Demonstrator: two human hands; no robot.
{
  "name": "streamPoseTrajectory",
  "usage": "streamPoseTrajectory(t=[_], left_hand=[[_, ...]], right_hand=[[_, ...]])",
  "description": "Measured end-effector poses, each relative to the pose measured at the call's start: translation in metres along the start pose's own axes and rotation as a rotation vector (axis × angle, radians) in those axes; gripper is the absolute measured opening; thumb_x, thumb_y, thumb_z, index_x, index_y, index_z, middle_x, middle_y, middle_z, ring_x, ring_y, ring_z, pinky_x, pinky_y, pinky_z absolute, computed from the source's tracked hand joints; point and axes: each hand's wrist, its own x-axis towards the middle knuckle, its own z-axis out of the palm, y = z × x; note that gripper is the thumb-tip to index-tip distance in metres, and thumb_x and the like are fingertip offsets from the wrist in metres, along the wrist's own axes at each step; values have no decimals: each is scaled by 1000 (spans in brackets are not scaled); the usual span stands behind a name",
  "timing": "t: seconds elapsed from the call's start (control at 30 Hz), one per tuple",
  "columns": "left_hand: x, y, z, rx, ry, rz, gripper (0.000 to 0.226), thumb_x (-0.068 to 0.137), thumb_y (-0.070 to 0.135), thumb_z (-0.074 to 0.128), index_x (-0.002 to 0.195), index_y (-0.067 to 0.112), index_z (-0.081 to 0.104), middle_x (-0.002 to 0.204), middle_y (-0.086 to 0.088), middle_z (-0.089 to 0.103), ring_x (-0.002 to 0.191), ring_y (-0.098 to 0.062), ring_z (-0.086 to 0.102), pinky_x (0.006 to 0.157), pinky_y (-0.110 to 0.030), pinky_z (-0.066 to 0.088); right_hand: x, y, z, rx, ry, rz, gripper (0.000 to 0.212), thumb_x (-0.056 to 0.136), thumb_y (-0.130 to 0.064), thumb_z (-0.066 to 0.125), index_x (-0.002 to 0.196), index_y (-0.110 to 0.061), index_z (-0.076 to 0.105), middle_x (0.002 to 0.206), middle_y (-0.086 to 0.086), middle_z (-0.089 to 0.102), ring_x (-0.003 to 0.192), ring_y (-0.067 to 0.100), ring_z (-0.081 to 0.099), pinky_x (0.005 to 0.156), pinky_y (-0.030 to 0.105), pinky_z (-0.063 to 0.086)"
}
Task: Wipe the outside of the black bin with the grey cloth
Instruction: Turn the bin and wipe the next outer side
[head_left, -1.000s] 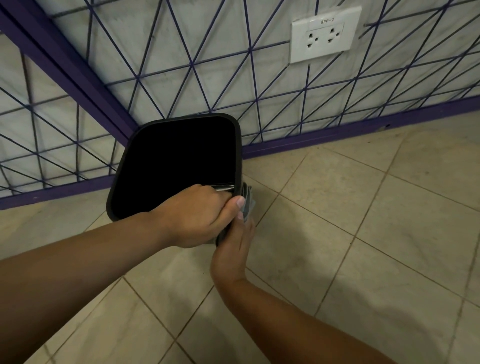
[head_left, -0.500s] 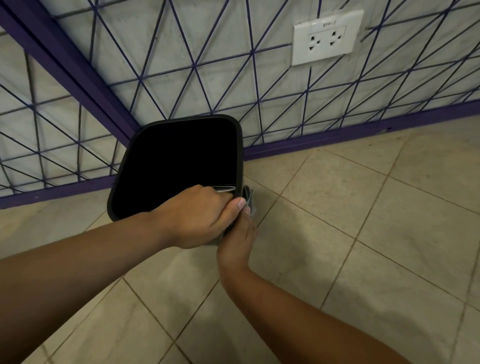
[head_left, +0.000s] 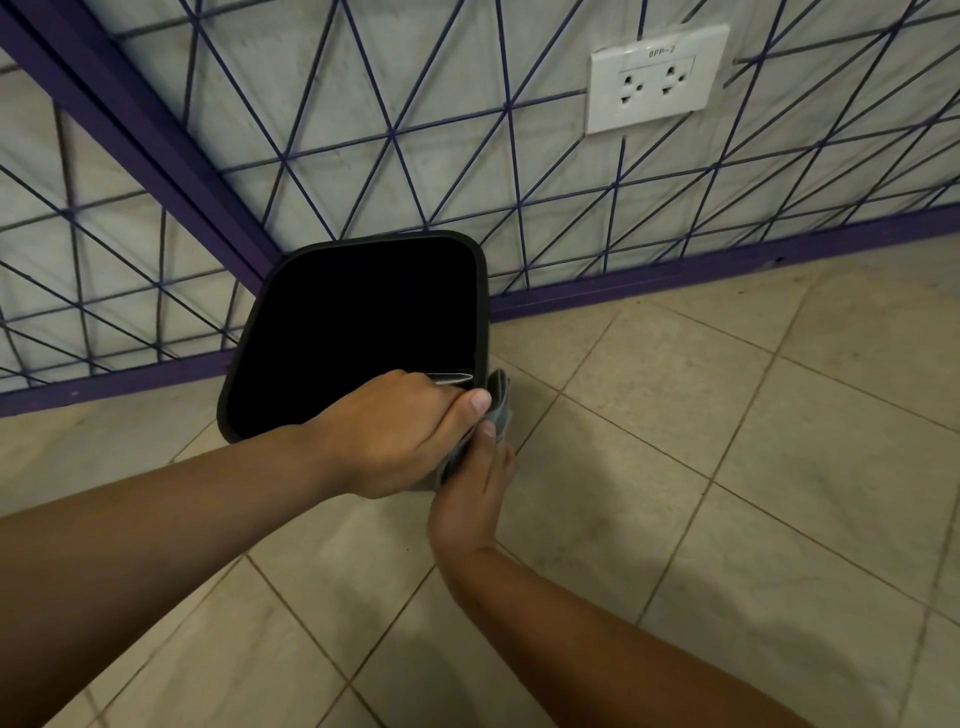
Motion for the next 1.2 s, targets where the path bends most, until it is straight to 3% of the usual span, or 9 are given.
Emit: streamPoseTrajectory(t=[0.1, 0.2, 0.33, 0.53, 0.67, 0.8, 0.97, 1.13, 1.2], left_hand=[[0, 1, 0, -25, 19, 12, 49, 105, 45, 20, 69, 30, 49, 63, 5, 58, 62, -10, 58, 62, -25, 42], [0, 2, -1, -25, 18, 9, 51, 104, 47, 18, 70, 28, 51, 63, 4, 58, 61, -10, 58, 62, -27, 44], [-1, 2, -2, -2, 34, 31, 45, 104, 44, 21, 69, 31, 46, 64, 5, 54, 64, -10, 56, 61, -23, 38], [0, 1, -2, 1, 17, 11, 52, 102, 49, 19, 73, 25, 54, 67, 3, 59, 64, -12, 58, 65, -36, 46], [-1, 5, -3, -7, 26, 20, 45, 102, 46, 21, 71, 31, 50, 66, 6, 58, 66, -10, 58, 66, -30, 45], [0, 4, -3, -7, 28, 37, 44, 106, 41, 27, 67, 39, 47, 61, 15, 52, 65, -1, 57, 63, -16, 36], [1, 4, -2, -13, 34, 35, 47, 105, 44, 26, 64, 31, 48, 61, 6, 55, 60, -8, 56, 62, -27, 41], [1, 4, -3, -13, 41, 28, 50, 104, 46, 26, 61, 30, 45, 57, 7, 49, 58, -8, 53, 59, -23, 32], [1, 3, -3, -25, 46, 14, 50, 101, 49, 25, 60, 28, 46, 57, 4, 51, 57, -10, 53, 59, -29, 36]], right_hand=[[2, -9, 4, -6, -37, -25, 98, 81, -89, 38, 148, -20, 55, 149, 11, 53, 145, 29, 47, 121, 58, 37], [-11, -7, 3, -27, -39, -61, 86, 88, -75, 36, 151, -19, 50, 154, 5, 48, 148, 23, 43, 123, 54, 36], [6, -6, 0, -35, 0, -6, 94, 79, -77, 29, 150, -20, 53, 151, 6, 51, 146, 25, 45, 123, 53, 35], [-12, -7, -3, -132, -32, -94, 89, 87, -73, 26, 156, -21, 46, 156, 5, 46, 150, 20, 39, 125, 49, 34], [5, -9, 4, -112, 36, -50, 97, 85, -86, 27, 148, -19, 57, 148, 11, 57, 144, 27, 49, 120, 55, 39], [-17, -16, 0, -117, -79, -144, 84, 92, -75, 28, 158, -25, 43, 155, 1, 45, 147, 16, 41, 122, 46, 40], [0, -8, -7, -140, -79, -79, 93, 84, -74, 27, 158, -19, 42, 156, 7, 40, 149, 22, 40, 123, 51, 37], [-16, -7, -21, -203, -202, -128, 86, 88, -67, 30, 161, -23, 35, 151, -1, 38, 140, 8, 45, 122, 29, 40], [-6, -4, -25, -228, -187, -93, 87, 87, -68, 31, 158, -19, 38, 148, 1, 40, 138, 13, 46, 123, 34, 39]])
